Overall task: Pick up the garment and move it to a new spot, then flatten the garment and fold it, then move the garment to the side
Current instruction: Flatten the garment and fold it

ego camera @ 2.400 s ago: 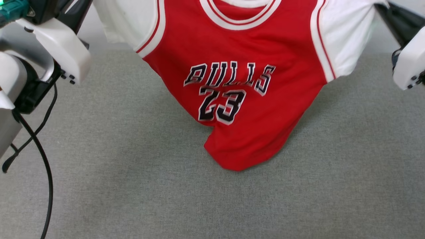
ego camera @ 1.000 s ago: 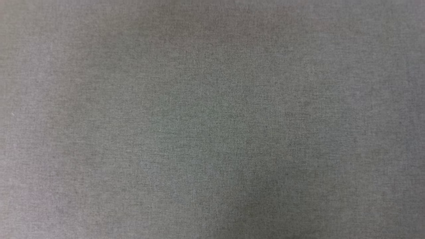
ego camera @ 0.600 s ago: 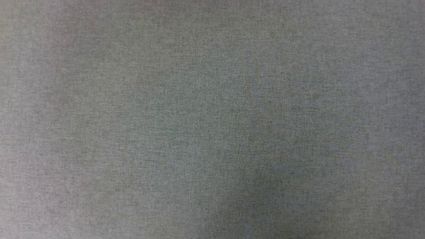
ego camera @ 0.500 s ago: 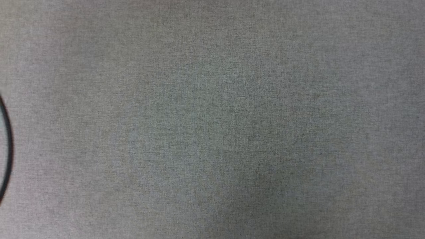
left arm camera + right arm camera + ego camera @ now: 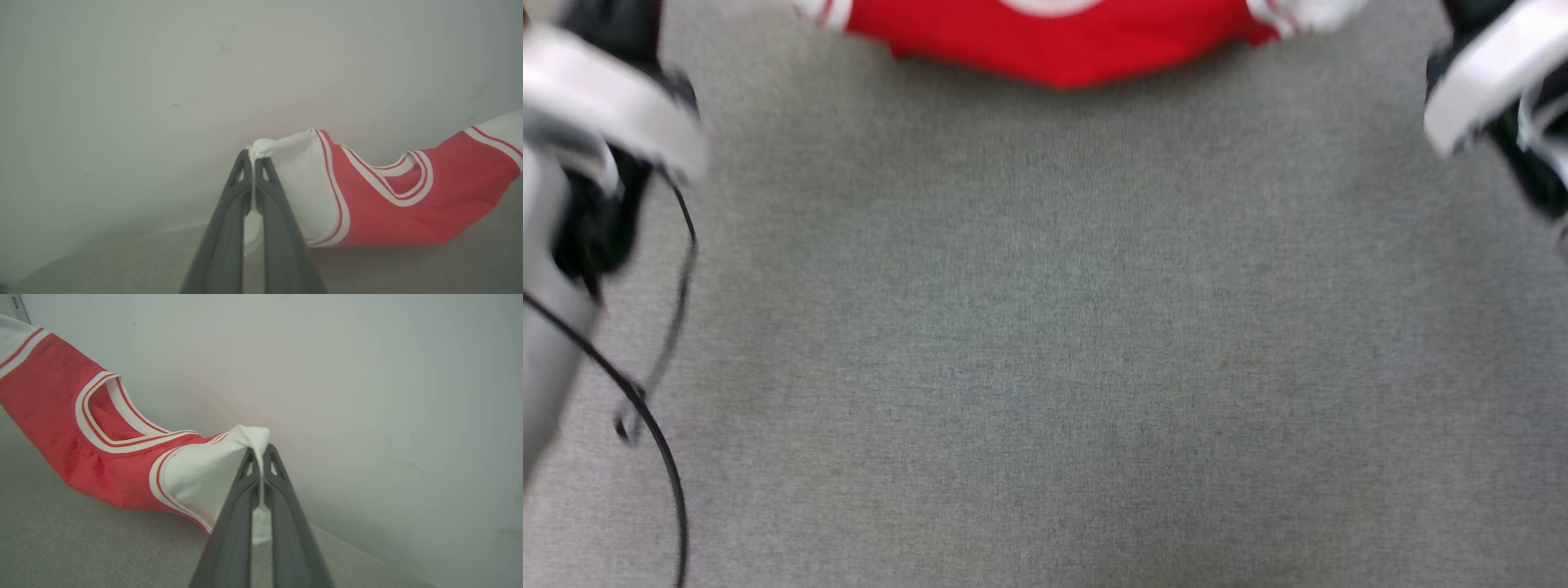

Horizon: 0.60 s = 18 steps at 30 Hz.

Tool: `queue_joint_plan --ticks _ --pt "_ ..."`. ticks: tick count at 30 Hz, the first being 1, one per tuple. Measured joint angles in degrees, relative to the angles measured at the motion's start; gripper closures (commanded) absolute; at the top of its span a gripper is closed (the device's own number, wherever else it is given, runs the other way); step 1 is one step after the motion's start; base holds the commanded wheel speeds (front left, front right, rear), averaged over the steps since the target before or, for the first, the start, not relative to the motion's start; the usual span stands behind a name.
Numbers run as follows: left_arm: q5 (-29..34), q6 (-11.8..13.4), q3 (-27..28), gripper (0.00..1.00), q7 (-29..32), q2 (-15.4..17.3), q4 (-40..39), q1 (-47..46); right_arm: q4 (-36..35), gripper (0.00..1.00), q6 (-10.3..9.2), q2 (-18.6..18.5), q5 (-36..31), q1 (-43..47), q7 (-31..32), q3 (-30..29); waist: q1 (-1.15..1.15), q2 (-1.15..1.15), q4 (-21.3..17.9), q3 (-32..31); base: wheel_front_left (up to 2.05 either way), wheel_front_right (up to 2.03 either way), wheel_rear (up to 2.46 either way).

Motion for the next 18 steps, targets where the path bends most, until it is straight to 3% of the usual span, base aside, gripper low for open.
queue_joint_plan --ticks 9,18 --pt "-2.08 5.94 6.78 1.0 0.0 1.56 -14.16 29.59 -9.42 1.0 0.0 -3.65 3.32 21.31 1.41 -0.45 -0.01 0.0 -0.11 -7.07 0.0 0.0 0.0" --pt "-4.21 7.3 10.09 1.0 0.0 -0.98 -16.6 49.88 -13.11 1.0 0.0 -2.74 2.41 41.24 2.7 -5.58 -0.02 0.0 -0.68 -13.45 0.0 0.0 0.0"
